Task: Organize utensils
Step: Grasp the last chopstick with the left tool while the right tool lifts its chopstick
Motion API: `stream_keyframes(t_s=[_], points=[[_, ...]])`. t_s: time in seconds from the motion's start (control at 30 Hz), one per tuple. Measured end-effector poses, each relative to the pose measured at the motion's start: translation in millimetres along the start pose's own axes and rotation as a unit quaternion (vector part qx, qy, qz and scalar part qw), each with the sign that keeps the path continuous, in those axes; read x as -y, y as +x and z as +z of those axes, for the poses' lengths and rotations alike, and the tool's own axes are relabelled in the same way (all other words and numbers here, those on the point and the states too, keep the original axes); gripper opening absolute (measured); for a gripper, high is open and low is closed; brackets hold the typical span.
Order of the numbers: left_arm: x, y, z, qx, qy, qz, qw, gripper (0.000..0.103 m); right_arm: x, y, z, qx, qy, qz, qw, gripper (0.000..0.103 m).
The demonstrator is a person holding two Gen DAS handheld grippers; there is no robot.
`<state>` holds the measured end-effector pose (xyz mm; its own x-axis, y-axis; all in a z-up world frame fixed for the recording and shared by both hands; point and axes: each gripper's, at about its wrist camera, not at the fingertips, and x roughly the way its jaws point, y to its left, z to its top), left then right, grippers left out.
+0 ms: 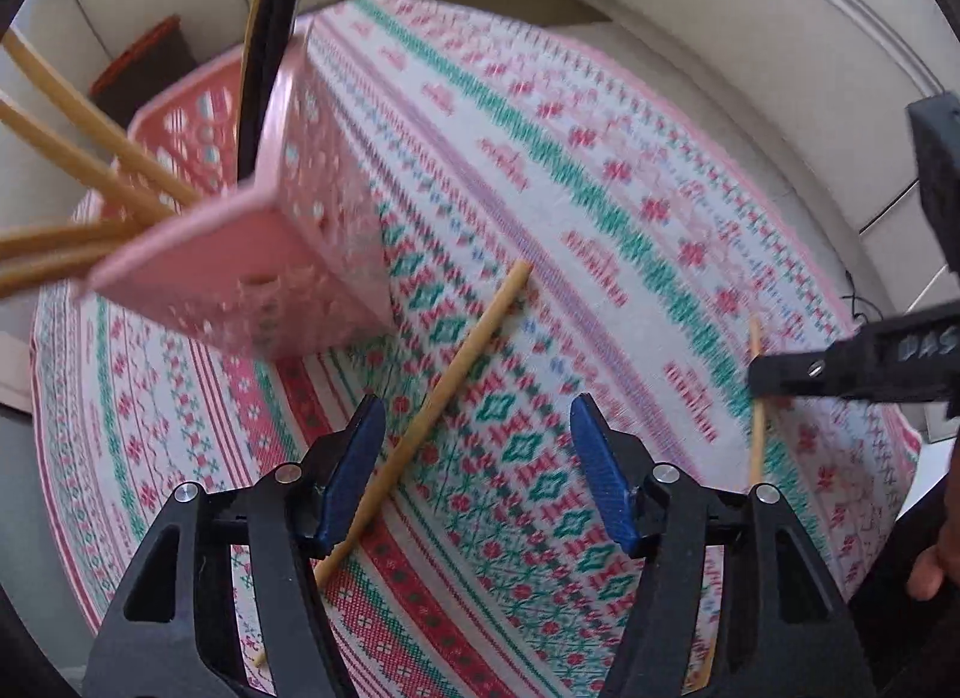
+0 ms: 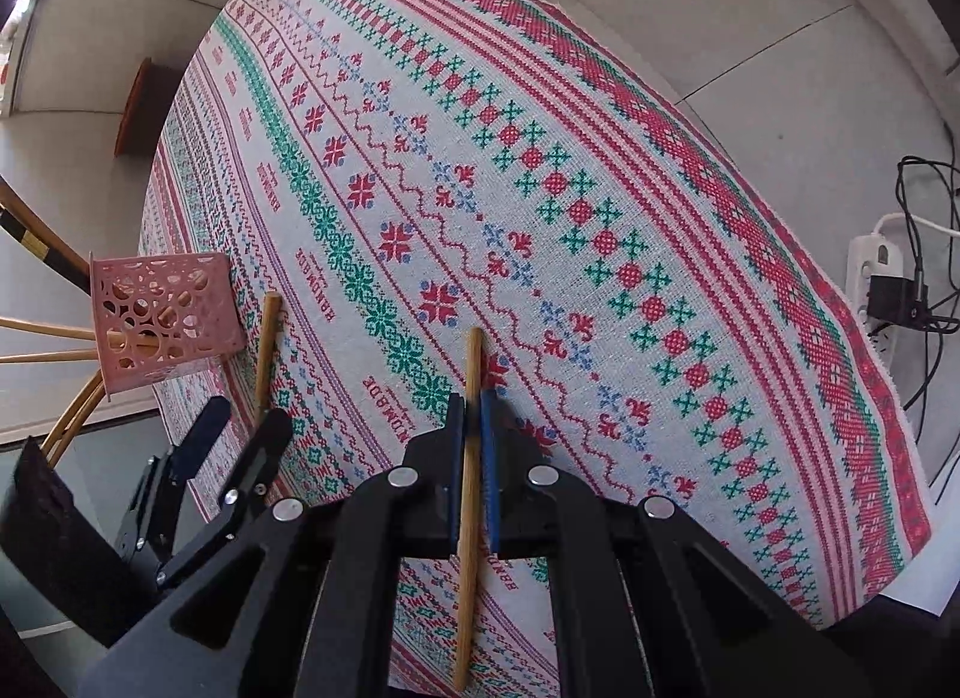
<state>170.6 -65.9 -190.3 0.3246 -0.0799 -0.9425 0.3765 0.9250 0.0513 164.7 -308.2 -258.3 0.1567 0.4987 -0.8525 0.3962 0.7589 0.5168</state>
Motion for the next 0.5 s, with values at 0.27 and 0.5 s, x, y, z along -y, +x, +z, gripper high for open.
stream_keyframes(t_s=[0.27, 0.5], points=[[-5.0, 6.8, 1.1, -0.085, 0.037, -0.058, 0.994, 0.047, -5.6, 5.6, 2.2, -0.002, 0.008, 0.007, 1.0, 0.006], [13.3, 16.4, 21.0, -0.088, 0.07, -0.024, 0.9934, 0.045, -21.6, 13.2, -10.8, -0.021, -0.029, -0.013, 0.999, 0.006]])
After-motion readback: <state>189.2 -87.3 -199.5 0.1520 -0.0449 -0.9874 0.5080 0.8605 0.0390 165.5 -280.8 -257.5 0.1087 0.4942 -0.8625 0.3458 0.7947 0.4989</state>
